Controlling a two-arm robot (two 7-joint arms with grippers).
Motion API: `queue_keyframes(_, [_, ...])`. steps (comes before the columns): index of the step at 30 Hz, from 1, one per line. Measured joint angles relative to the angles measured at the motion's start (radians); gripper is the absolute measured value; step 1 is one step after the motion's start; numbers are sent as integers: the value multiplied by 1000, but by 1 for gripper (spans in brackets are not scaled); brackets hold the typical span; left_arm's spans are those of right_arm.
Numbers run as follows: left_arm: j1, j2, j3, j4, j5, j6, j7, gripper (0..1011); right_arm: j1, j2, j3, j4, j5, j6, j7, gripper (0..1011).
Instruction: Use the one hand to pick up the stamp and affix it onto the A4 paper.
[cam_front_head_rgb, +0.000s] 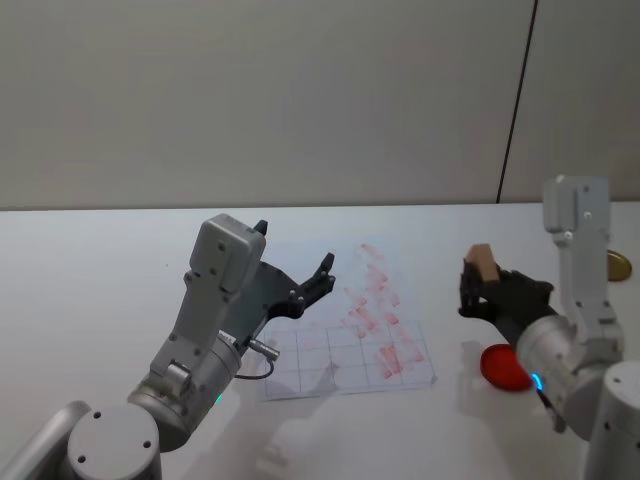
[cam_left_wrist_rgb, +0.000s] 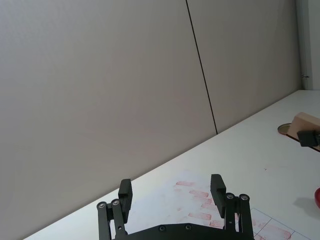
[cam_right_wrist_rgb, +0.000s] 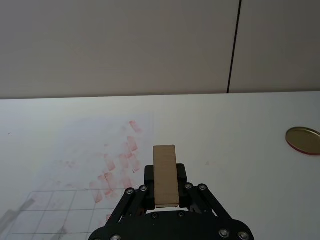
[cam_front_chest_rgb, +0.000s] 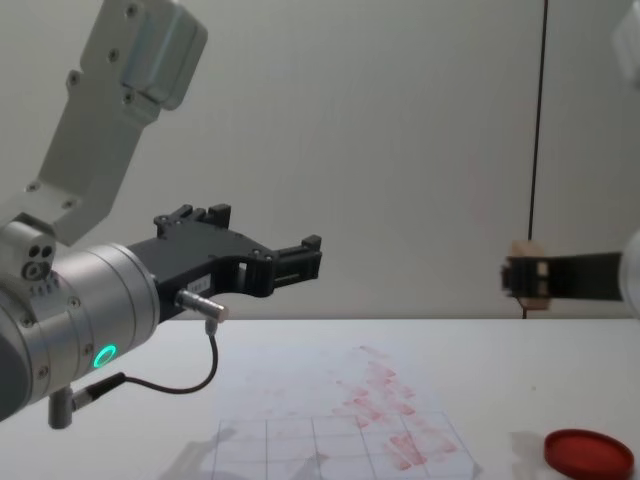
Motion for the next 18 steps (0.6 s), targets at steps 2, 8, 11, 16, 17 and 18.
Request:
queue_keyframes(2, [0, 0, 0, 0, 0, 0, 0, 993, -9, 6, 8, -6, 8, 6, -5, 216])
queue_keyframes(8, [0, 0, 0, 0, 0, 0, 0, 993, -29, 22, 26, -7, 24, 29, -14, 217])
queue_keyframes(11, [0, 0, 0, 0, 0, 0, 0, 993, -38, 28, 34, 3, 29, 40, -17, 216])
queue_keyframes(16, [0, 0, 0, 0, 0, 0, 0, 993, -46, 37, 45, 22, 34, 54, -22, 216])
queue_keyframes(17, [0, 0, 0, 0, 0, 0, 0, 993, -47, 38, 49, 29, 36, 57, -23, 217])
queue_keyframes(18, [0, 0, 0, 0, 0, 0, 0, 993, -48, 40, 51, 33, 37, 59, -24, 216])
